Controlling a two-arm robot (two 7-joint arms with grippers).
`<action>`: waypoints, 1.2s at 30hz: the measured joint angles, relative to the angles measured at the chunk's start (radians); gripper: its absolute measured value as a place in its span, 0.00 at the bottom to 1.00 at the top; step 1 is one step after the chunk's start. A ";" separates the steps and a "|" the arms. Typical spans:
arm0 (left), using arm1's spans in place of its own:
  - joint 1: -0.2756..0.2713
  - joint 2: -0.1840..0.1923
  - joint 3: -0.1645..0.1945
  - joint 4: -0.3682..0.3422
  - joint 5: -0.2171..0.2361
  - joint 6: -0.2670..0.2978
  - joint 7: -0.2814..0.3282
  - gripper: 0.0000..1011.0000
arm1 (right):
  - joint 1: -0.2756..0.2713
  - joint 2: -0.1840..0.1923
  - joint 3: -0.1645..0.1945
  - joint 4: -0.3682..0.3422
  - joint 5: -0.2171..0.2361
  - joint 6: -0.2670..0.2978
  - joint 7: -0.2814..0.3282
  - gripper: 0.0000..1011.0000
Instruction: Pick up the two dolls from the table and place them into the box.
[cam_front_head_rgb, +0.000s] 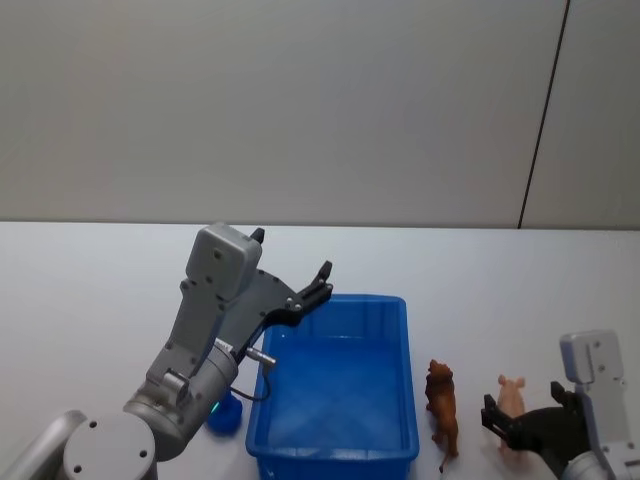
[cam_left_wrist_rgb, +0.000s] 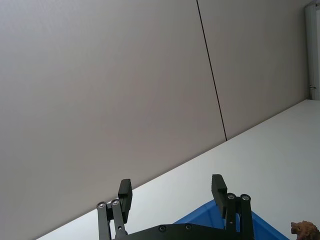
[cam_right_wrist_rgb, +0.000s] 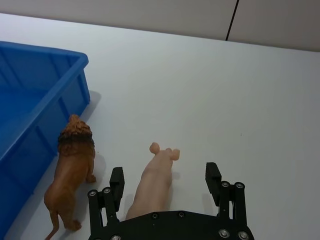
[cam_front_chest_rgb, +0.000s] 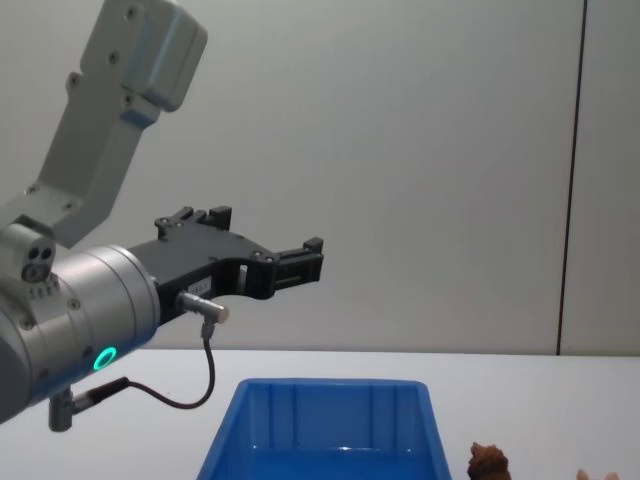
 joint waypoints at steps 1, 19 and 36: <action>0.000 0.000 0.000 0.000 0.000 0.000 0.000 0.99 | 0.000 -0.001 0.000 0.001 0.000 0.002 0.000 0.99; 0.000 0.000 0.000 0.000 0.000 0.000 0.000 0.99 | -0.011 -0.012 0.002 0.016 0.023 0.038 0.010 0.75; 0.000 0.000 0.000 0.000 0.000 0.000 0.000 0.99 | -0.034 -0.007 0.012 -0.011 0.014 0.008 -0.004 0.38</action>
